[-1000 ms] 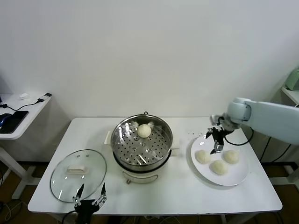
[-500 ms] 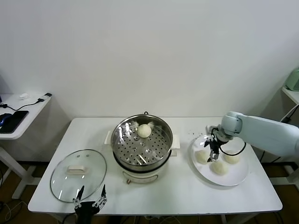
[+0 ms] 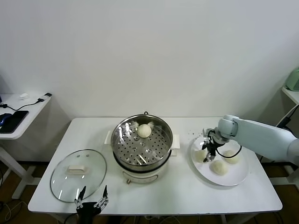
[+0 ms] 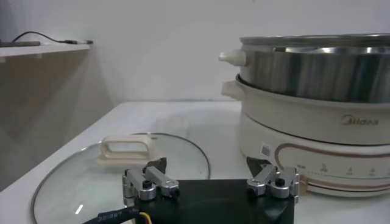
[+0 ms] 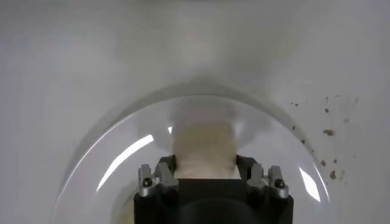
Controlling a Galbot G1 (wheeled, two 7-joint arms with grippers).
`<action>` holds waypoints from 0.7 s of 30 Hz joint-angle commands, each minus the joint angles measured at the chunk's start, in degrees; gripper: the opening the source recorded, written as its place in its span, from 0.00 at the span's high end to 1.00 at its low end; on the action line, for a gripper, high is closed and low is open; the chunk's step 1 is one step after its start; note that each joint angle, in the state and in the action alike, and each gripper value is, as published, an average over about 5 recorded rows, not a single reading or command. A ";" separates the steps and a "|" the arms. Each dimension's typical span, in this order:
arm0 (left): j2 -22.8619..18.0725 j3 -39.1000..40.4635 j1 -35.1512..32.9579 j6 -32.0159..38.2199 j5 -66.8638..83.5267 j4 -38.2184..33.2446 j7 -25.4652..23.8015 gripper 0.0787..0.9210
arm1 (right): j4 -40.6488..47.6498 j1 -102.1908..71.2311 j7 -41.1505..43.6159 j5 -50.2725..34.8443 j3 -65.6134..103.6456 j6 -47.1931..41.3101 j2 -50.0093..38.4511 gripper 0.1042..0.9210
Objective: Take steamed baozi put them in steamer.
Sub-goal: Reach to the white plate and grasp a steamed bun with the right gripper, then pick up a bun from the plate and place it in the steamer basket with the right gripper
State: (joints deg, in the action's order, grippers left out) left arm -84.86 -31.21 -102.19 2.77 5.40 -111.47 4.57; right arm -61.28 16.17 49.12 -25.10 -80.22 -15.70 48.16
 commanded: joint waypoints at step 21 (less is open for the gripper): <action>0.24 2.11 -0.97 -0.12 -0.95 -1.88 0.25 0.12 | -17.58 46.43 10.33 -30.25 -20.72 -0.66 8.07 0.34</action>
State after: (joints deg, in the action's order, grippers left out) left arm -84.79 -29.70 -103.12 2.69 4.50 -113.01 4.83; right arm -71.78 43.25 56.60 -39.14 -93.36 -14.76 49.82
